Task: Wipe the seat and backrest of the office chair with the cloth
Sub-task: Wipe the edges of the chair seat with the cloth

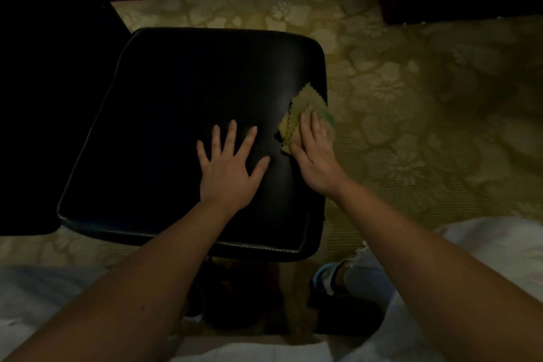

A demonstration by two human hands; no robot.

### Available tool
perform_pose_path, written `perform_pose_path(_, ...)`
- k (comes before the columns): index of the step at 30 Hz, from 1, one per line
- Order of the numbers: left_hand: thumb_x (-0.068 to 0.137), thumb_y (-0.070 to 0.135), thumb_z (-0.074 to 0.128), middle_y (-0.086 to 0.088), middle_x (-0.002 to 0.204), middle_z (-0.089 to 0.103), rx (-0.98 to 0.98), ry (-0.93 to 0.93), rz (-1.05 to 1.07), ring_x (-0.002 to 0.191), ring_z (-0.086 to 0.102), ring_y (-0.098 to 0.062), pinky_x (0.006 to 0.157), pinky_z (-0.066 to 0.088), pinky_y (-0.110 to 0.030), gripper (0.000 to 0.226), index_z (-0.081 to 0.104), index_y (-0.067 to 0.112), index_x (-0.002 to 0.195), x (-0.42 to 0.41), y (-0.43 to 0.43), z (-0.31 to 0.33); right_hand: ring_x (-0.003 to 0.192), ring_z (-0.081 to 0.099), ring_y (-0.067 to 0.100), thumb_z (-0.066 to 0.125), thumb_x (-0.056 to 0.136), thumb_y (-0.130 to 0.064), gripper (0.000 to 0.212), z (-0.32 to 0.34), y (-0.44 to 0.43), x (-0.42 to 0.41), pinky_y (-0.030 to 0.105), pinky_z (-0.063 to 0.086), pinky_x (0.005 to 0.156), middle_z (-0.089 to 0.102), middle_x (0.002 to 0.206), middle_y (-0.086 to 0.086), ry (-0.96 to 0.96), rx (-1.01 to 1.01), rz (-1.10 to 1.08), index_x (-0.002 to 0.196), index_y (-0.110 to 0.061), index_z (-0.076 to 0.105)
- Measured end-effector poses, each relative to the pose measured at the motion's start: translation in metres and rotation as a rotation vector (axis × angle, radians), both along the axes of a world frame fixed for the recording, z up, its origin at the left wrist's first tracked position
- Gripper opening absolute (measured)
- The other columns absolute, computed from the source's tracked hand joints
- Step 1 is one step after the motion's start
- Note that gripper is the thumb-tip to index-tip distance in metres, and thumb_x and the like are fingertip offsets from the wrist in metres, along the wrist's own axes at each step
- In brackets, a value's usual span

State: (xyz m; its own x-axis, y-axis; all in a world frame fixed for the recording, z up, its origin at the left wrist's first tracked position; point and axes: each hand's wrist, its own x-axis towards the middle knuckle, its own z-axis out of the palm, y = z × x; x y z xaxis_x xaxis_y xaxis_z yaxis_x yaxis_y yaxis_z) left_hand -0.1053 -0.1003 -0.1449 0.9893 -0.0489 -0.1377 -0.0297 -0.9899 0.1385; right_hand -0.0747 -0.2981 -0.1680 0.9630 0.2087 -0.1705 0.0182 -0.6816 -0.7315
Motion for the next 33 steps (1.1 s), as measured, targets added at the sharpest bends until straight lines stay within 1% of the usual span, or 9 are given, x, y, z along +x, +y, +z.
perform_pose_path(4,0.097,0.071,0.013,-0.003,0.171,-0.002,0.017,-0.006,-0.002,0.156,-0.008,-0.030,0.123,-0.004,-0.059,0.071,0.003,0.042,0.160,0.000,0.000,-0.001,0.148,-0.027,0.015,0.032,0.108,-0.037,0.065,0.001,0.000,-0.038,0.033,-0.015,0.121,-0.020,0.165,0.002,-0.034,0.028,0.025,0.158,-0.024,-0.008)
perform_pose_path(7,0.098,0.070,0.014,-0.001,0.171,-0.002,0.021,-0.018,-0.009,0.156,-0.007,-0.031,0.123,-0.004,-0.060,0.070,0.003,0.042,0.160,0.000,0.002,-0.004,0.151,-0.022,0.018,0.026,0.105,-0.044,0.065,-0.004,-0.002,-0.047,0.034,-0.014,0.121,-0.018,0.166,0.001,-0.031,0.047,0.032,0.159,-0.025,-0.004)
perform_pose_path(12,0.099,0.070,0.016,0.003,0.171,-0.003,0.013,-0.023,-0.016,0.156,-0.007,-0.032,0.122,-0.004,-0.061,0.069,0.003,0.041,0.161,0.001,0.001,-0.004,0.154,-0.012,0.020,0.030,0.109,-0.034,0.057,-0.004,-0.003,-0.012,0.030,-0.010,0.122,-0.006,0.168,0.005,-0.032,0.094,-0.079,0.160,-0.021,0.007)
perform_pose_path(15,0.100,0.070,0.016,0.002,0.171,-0.003,0.005,-0.021,-0.002,0.156,-0.008,-0.032,0.122,-0.005,-0.061,0.069,0.003,0.041,0.161,0.003,-0.002,-0.004,0.154,-0.003,0.020,0.034,0.109,-0.031,0.055,-0.002,0.000,0.006,0.034,-0.003,0.124,0.003,0.168,0.008,-0.011,0.135,-0.175,0.159,-0.017,0.017)
perform_pose_path(19,0.100,0.069,0.018,0.001,0.171,-0.002,-0.003,-0.025,0.023,0.156,-0.009,-0.033,0.122,-0.006,-0.061,0.069,0.004,0.040,0.161,0.006,-0.007,-0.004,0.154,-0.008,0.022,0.035,0.109,-0.028,0.059,-0.006,0.003,-0.002,0.038,-0.005,0.125,-0.002,0.168,0.008,-0.051,0.074,-0.115,0.160,-0.018,0.008)
perform_pose_path(25,0.100,0.069,0.017,0.000,0.171,-0.002,0.014,-0.025,0.035,0.156,-0.008,-0.034,0.122,-0.004,-0.063,0.069,0.003,0.040,0.161,0.008,-0.010,-0.007,0.153,-0.013,0.021,0.027,0.102,-0.042,0.064,-0.010,0.002,-0.041,0.037,-0.008,0.123,-0.006,0.167,0.003,-0.062,0.026,-0.042,0.159,-0.024,0.004)
perform_pose_path(27,0.100,0.069,0.018,0.000,0.171,-0.001,0.007,-0.032,0.034,0.156,-0.007,-0.034,0.122,-0.003,-0.063,0.069,0.004,0.040,0.161,0.007,-0.009,-0.007,0.154,-0.011,0.021,0.030,0.103,-0.040,0.063,-0.009,0.000,-0.033,0.039,-0.006,0.124,-0.005,0.168,0.003,-0.054,0.033,-0.036,0.160,-0.023,0.007)
perform_pose_path(31,0.100,0.069,0.019,0.000,0.171,-0.001,-0.013,-0.031,0.039,0.156,-0.007,-0.034,0.122,-0.004,-0.063,0.069,0.006,0.039,0.161,0.008,-0.010,-0.005,0.154,-0.009,0.022,0.038,0.107,-0.028,0.059,-0.003,-0.005,-0.002,0.043,-0.003,0.125,-0.003,0.168,0.005,-0.052,0.022,-0.042,0.160,-0.021,0.012)
perform_pose_path(33,0.100,0.069,0.019,0.000,0.171,-0.002,-0.012,-0.023,0.047,0.156,-0.008,-0.033,0.122,-0.005,-0.062,0.069,0.005,0.039,0.161,0.009,-0.012,-0.004,0.154,-0.011,0.024,0.037,0.107,-0.029,0.060,-0.001,-0.004,0.006,0.044,-0.004,0.125,-0.006,0.168,0.007,-0.057,-0.011,-0.047,0.160,-0.023,0.011)
